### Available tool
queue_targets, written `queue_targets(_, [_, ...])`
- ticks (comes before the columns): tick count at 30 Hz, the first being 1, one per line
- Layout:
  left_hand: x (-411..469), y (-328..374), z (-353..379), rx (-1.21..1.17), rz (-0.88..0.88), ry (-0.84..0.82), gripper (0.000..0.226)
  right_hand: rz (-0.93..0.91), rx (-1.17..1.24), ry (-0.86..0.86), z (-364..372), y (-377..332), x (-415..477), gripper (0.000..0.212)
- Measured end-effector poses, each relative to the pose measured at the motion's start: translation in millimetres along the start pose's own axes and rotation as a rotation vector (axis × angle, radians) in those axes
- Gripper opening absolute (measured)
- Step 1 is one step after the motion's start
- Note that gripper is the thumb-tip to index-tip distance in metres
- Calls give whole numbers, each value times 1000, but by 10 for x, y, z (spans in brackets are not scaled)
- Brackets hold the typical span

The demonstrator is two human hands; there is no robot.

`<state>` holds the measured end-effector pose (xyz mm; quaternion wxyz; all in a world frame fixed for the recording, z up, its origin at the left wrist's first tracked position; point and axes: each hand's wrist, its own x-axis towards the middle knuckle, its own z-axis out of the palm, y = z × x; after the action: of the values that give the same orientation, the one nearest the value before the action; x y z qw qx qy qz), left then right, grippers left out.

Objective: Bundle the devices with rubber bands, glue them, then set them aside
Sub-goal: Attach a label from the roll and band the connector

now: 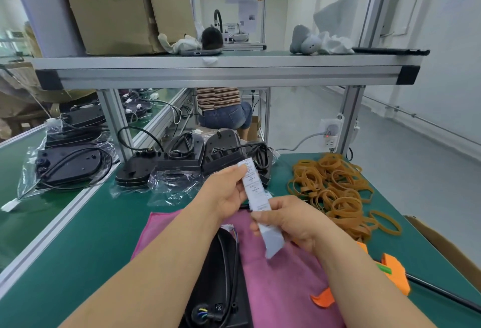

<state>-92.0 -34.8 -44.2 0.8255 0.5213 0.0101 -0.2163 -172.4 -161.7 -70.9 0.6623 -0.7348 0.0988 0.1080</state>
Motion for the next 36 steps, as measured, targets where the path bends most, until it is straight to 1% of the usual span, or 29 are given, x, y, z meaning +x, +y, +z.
queue_targets(1, [-8, -4, -19, 42, 9, 9, 18, 11, 71, 23, 4, 24, 14, 9])
queue_targets(2, [-12, -14, -60, 176, 42, 55, 18, 8, 136, 59, -3, 37, 27, 9])
queue_targets(3, [-16, -33, -117, 390, 110, 143, 18, 2, 197, 96, -26, 47, 41, 9])
queue_targets(4, [-39, -55, -170, 615, 218, 254, 17, 2, 250, 123, -48, 51, 50, 8])
queue_targets(5, [-92, -80, -203, 784, 361, 326, 14, 5, 300, 133, -65, 48, 49, 12])
queue_targets(6, [-168, -119, -212, 877, 504, 311, 9, 9, 348, 134, -72, 46, 50, 18])
queue_targets(7, [-241, -177, -207, 931, 614, 230, 5, 9, 398, 132, -70, 44, 53, 23])
queue_targets(8, [-295, -246, -191, 981, 688, 136, 3, 6, 438, 131, -64, 41, 60, 26])
queue_targets(10, [-359, -370, -155, 1088, 768, 8, 7, 1, 480, 130, -38, 28, 63, 28])
queue_targets(12, [-387, -409, -148, 1163, 833, -33, 16, 2, 508, 126, -9, 0, 50, 29])
queue_targets(15, [-387, -395, -162, 1227, 910, -39, 25, 17, 566, 142, 10, -24, 27, 27])
queue_targets(18, [-380, -397, -163, 1225, 936, -33, 24, -14, 610, 146, 7, -34, 8, 22])
queue_targets(22, [-364, -399, -150, 1123, 897, -7, 22, -49, 637, 181, 8, -31, -3, 14])
queue_targets(25, [-357, -397, -166, 1092, 885, 4, 18, -46, 581, 208, -4, -29, -12, 12])
queue_targets(27, [-370, -398, -161, 1125, 934, 15, 17, -17, 558, 226, -14, -38, -10, 11])
queue_targets(30, [-386, -408, -163, 1199, 1076, 26, 12, 22, 544, 240, -29, -27, 26, 10])
queue_targets(31, [-393, -411, -169, 1218, 1096, 29, 10, 29, 545, 243, -28, -21, 35, 9])
queue_targets(33, [-412, -419, -168, 1201, 1069, 8, 6, 28, 531, 248, -22, -9, 59, 9])
queue_targets(34, [-434, -417, -163, 1145, 1028, -13, 6, 22, 512, 257, -19, -4, 78, 11])
queue_targets(36, [-511, -367, -156, 954, 907, -21, 10, 7, 462, 303, -23, 11, 115, 13])
